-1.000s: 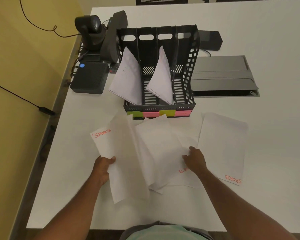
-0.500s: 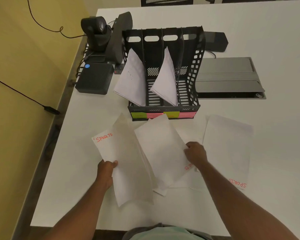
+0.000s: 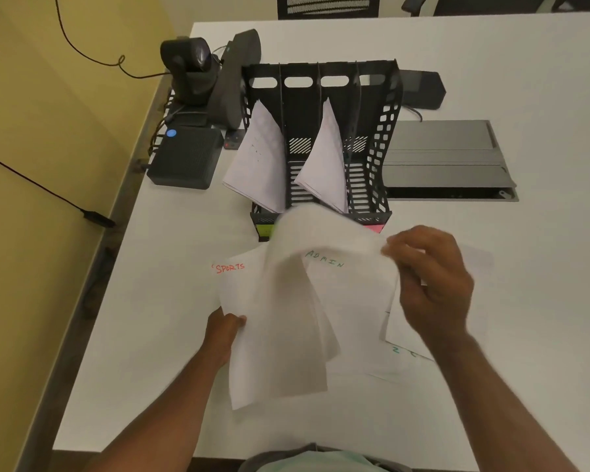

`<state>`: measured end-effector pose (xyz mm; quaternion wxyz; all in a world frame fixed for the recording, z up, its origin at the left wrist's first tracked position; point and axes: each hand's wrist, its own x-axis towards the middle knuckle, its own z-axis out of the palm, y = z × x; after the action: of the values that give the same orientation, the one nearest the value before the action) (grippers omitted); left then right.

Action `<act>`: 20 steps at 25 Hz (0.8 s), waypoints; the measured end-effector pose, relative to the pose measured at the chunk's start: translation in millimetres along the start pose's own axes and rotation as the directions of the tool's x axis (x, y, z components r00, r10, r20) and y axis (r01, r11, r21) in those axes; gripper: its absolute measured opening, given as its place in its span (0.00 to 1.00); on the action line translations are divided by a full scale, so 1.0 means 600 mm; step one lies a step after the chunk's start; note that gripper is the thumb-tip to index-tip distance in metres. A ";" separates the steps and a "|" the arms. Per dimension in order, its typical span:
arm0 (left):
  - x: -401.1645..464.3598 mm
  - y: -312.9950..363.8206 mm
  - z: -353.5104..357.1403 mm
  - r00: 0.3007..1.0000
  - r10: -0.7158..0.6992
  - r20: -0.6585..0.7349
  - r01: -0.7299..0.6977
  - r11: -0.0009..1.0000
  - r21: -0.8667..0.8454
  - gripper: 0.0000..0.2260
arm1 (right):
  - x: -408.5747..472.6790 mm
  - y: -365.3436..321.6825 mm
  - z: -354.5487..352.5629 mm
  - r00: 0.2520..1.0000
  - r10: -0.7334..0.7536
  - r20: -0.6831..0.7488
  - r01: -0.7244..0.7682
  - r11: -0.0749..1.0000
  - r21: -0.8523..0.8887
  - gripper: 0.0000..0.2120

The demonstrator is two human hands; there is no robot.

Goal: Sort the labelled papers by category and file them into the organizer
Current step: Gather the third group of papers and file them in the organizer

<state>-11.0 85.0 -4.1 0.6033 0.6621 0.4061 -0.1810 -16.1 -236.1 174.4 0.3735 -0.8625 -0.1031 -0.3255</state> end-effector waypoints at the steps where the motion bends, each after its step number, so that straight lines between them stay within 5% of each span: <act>1: -0.003 0.005 0.003 1.000 -0.012 0.021 0.012 1.000 0.000 0.13 | -0.028 0.006 0.014 1.000 -0.002 0.005 0.002 0.998 0.069 0.09; 4: -0.018 0.019 0.004 0.984 -0.005 0.181 0.034 0.987 -0.159 0.08 | -0.133 0.059 0.073 0.943 0.119 0.312 -0.171 0.975 0.145 0.12; 7: -0.027 0.019 -0.003 0.935 0.012 0.355 0.083 0.964 -0.252 0.11 | -0.205 0.125 0.098 0.748 0.358 0.559 -0.474 0.878 0.071 0.22; 11: -0.022 0.009 -0.009 0.918 -0.002 0.397 0.062 0.988 -0.138 0.07 | -0.189 0.150 0.094 0.565 0.486 0.667 -0.635 0.772 -0.026 0.28; 14: -0.020 0.004 -0.011 0.912 -0.006 0.410 0.062 0.991 -0.122 0.13 | -0.158 0.163 0.091 0.465 0.587 0.663 -0.772 0.635 -0.020 0.33; 17: -0.019 -0.002 -0.009 0.925 -0.005 0.379 0.055 0.991 -0.120 0.15 | -0.162 0.174 0.103 0.472 0.635 0.612 -0.773 0.631 -0.059 0.27; 20: -0.016 -0.004 -0.007 0.923 0.008 0.386 0.044 0.991 -0.126 0.15 | -0.172 0.170 0.116 0.584 0.619 0.525 -0.696 0.715 -0.067 0.27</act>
<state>-19.5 86.0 2.2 0.7120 0.5684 0.2969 -0.2860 -18.5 -250.9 14.3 0.4875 -0.8624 0.1055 0.0859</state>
